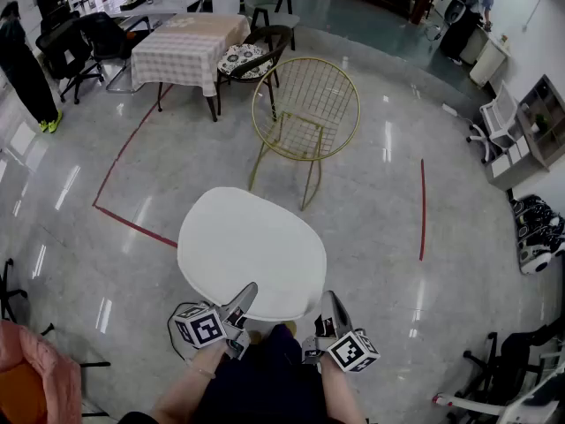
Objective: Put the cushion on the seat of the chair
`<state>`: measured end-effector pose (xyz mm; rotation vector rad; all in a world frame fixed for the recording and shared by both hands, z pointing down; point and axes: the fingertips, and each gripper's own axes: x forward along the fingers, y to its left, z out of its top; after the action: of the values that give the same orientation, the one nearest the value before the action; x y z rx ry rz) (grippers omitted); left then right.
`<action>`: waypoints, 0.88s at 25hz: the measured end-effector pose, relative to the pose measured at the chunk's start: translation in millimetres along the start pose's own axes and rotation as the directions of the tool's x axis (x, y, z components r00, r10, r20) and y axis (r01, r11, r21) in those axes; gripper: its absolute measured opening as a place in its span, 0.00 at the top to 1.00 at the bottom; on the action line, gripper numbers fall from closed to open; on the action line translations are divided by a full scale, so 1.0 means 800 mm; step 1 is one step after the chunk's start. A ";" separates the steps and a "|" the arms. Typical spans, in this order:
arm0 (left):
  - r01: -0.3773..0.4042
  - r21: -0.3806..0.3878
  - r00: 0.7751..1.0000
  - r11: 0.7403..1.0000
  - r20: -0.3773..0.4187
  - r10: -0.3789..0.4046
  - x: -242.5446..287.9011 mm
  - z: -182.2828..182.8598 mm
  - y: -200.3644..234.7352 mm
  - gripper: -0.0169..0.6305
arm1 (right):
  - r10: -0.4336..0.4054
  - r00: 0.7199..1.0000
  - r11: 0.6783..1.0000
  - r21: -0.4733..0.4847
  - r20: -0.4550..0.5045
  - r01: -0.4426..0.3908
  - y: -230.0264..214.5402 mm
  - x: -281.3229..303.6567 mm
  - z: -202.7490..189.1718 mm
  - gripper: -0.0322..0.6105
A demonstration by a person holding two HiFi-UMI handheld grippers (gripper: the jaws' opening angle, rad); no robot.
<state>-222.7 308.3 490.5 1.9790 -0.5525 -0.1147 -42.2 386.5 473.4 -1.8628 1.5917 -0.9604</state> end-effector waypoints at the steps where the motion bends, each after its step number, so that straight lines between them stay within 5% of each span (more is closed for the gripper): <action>1: -0.011 -0.007 1.000 1.000 0.002 0.011 -0.015 -0.010 -0.003 0.85 | 0.002 1.000 1.000 -0.004 -0.006 -0.002 0.005 -0.012 -0.006 0.97; 9: -0.032 -0.082 0.999 0.996 0.016 0.033 -0.077 -0.059 -0.025 0.85 | 0.049 0.998 0.997 -0.058 -0.026 -0.050 0.045 -0.066 -0.016 0.97; 17: 0.016 -0.079 0.999 0.997 0.031 -0.014 -0.079 -0.061 -0.043 0.85 | 0.128 0.992 0.992 -0.005 0.007 -0.128 0.064 -0.081 -0.014 0.97; 22: 0.023 -0.048 1.000 0.999 0.022 -0.021 -0.078 -0.050 -0.047 0.85 | 0.111 0.994 0.992 -0.062 0.021 -0.110 0.076 -0.073 -0.008 0.96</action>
<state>-253.2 381.7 466.2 1.9395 -0.5374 -0.1619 -88.8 432.9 420.5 -1.7988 1.7078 -0.8466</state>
